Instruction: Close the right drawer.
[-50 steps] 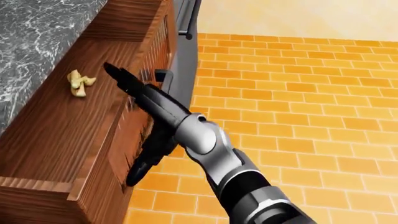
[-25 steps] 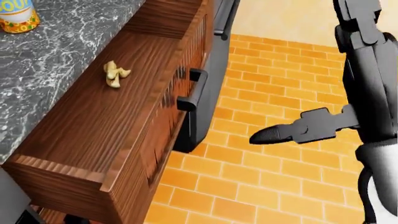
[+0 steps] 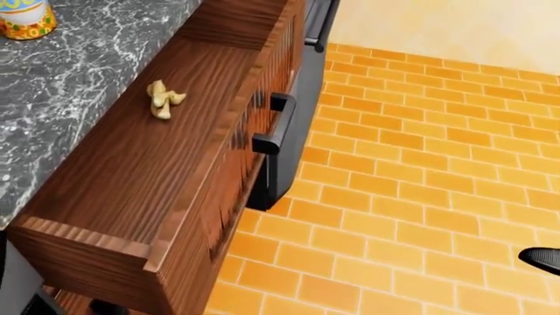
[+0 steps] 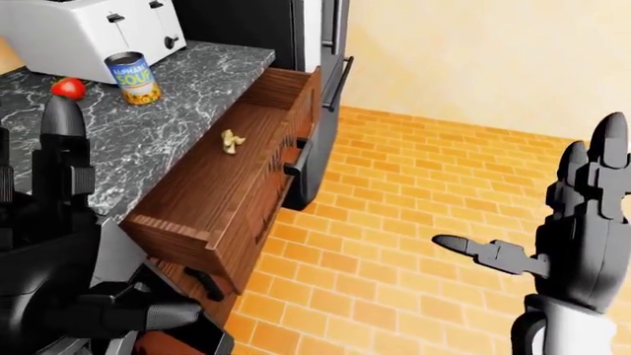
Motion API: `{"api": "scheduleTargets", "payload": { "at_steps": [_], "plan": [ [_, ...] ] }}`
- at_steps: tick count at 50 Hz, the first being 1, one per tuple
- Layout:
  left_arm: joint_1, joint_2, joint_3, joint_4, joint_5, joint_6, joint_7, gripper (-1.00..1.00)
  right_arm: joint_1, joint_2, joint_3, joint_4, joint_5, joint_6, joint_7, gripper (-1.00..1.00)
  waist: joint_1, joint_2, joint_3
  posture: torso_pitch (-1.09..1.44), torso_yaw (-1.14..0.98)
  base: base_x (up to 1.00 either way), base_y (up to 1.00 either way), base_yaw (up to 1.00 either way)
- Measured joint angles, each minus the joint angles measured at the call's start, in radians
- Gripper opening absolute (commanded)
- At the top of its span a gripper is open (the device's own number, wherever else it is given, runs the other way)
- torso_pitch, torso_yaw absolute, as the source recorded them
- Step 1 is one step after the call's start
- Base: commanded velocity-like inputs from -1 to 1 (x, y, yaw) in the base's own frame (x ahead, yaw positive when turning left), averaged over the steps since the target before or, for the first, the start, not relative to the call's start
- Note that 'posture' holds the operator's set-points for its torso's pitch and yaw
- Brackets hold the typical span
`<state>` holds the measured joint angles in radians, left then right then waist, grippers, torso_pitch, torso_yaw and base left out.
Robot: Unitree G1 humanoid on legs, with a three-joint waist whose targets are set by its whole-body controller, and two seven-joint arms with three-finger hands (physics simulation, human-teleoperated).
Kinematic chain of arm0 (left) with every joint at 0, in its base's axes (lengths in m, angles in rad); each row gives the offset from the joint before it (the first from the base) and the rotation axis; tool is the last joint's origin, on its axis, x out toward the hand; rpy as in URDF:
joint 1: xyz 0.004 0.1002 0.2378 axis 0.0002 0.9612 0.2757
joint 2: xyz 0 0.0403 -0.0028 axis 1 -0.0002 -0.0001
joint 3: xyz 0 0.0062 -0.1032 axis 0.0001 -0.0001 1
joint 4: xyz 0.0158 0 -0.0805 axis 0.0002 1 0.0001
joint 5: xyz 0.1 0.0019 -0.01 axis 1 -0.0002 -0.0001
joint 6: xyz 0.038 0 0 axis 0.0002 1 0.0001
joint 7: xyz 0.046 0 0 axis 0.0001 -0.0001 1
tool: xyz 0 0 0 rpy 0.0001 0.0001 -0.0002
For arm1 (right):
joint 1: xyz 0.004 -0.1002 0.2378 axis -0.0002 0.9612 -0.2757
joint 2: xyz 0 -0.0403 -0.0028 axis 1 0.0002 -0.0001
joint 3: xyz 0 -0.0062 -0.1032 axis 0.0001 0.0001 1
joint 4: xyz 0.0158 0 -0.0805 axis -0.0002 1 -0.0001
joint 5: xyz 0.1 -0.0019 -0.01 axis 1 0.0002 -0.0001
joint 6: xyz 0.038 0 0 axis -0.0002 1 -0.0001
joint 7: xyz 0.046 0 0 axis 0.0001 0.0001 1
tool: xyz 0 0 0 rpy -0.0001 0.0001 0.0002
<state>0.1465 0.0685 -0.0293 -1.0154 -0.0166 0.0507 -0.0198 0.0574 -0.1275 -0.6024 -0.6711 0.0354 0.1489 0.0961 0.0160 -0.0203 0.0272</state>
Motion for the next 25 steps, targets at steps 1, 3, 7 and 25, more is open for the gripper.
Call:
{"api": "scheduleTargets", "payload": {
  "at_steps": [1, 3, 7, 25],
  "plan": [
    [-0.017, -0.006, -0.015, -0.001, 0.013, 0.011, -0.003, 1.0, -0.001, 0.0, 0.006, 0.003, 0.001, -0.002, 0.0, 1.0, 0.001, -0.001, 0.0, 0.0, 0.0, 0.0, 0.0, 0.0],
    [-0.052, -0.027, -0.051, -0.003, 0.049, 0.041, -0.015, 1.0, -0.001, 0.0, 0.015, 0.009, 0.001, -0.002, 0.001, 1.0, 0.003, -0.003, -0.001, 0.0, 0.0, 0.0, 0.0, 0.0],
    [-0.102, -0.054, -0.132, 0.056, 0.123, 0.043, -0.05, 1.0, -0.002, -0.006, 0.007, 0.007, 0.004, 0.01, 0.006, 1.0, 0.006, -0.004, -0.003, 0.0, 0.0, 0.0, 0.0, 0.0],
    [-0.201, -0.139, -0.355, 0.328, 0.32, -0.05, -0.124, 1.0, -0.003, -0.004, 0.018, 0.014, -0.003, 0.009, 0.005, 1.0, 0.005, -0.015, -0.006, 0.0, 0.0, 0.0, 0.0, 0.0]
  ]
}}
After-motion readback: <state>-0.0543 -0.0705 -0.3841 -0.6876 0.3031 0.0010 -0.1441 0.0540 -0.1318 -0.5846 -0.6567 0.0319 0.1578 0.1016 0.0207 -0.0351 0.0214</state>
